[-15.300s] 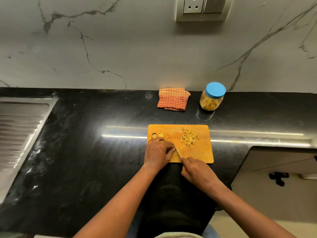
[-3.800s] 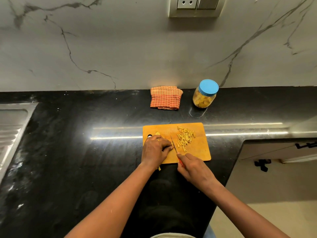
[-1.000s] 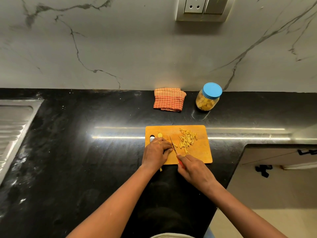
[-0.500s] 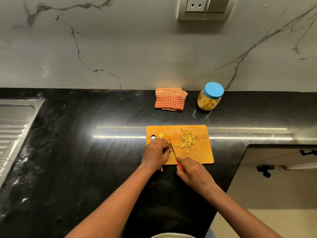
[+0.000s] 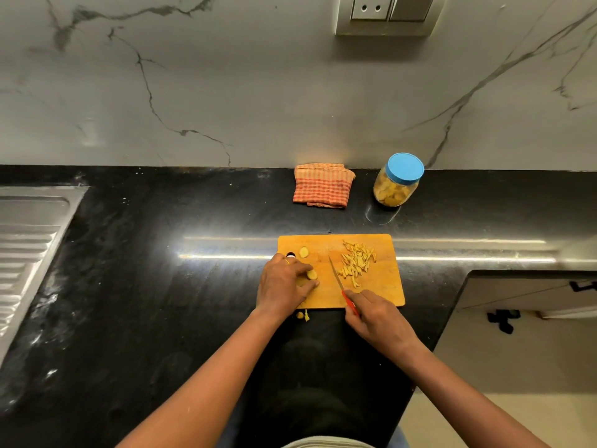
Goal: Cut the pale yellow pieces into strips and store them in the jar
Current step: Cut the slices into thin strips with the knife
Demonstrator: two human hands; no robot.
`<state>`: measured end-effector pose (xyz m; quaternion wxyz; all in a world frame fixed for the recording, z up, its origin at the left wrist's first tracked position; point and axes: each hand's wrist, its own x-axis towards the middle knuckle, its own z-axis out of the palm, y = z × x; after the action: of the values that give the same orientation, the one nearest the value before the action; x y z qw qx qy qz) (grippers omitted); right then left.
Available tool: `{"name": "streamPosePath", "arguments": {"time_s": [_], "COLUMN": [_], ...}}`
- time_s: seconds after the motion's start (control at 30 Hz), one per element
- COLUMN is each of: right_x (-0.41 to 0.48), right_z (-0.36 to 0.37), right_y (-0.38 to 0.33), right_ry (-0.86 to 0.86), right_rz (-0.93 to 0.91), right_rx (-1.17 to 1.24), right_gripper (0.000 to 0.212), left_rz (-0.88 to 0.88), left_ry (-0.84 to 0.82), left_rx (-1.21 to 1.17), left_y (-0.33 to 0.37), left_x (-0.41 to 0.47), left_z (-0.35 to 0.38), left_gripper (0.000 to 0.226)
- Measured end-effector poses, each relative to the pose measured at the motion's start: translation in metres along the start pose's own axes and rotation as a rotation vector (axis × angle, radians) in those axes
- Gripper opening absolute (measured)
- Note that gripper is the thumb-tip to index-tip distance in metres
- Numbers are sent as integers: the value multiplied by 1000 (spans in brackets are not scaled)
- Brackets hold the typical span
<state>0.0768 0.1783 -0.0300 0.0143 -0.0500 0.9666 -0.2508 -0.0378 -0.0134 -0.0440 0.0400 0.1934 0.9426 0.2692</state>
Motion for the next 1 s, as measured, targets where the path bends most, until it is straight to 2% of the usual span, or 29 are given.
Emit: {"name": "streamPosePath", "arguments": {"time_s": [0.2,0.33,0.53,0.7,1.0], "right_x": [-3,-7,-6,-8,-5], "right_z": [2,-4,-9,3,8], "right_y": [-1,8,12,-4,-13], "right_ry": [-22,8,68,47,63], "right_rz": [-3,29,67,11,31], "right_rx": [10,14,21,42,32], "right_gripper": [41,40,40,40,39], "left_rz": [10,82,139,132,155], "left_ry": [-64,-62,-78,-109,-107], "left_rx": [40,89,56,16,-22], "left_y": [5,10,19,13,9], "left_x": [5,7,8,10,11], "left_z": [1,4,8,11,14], "left_gripper": [33,30,25,27,24]}}
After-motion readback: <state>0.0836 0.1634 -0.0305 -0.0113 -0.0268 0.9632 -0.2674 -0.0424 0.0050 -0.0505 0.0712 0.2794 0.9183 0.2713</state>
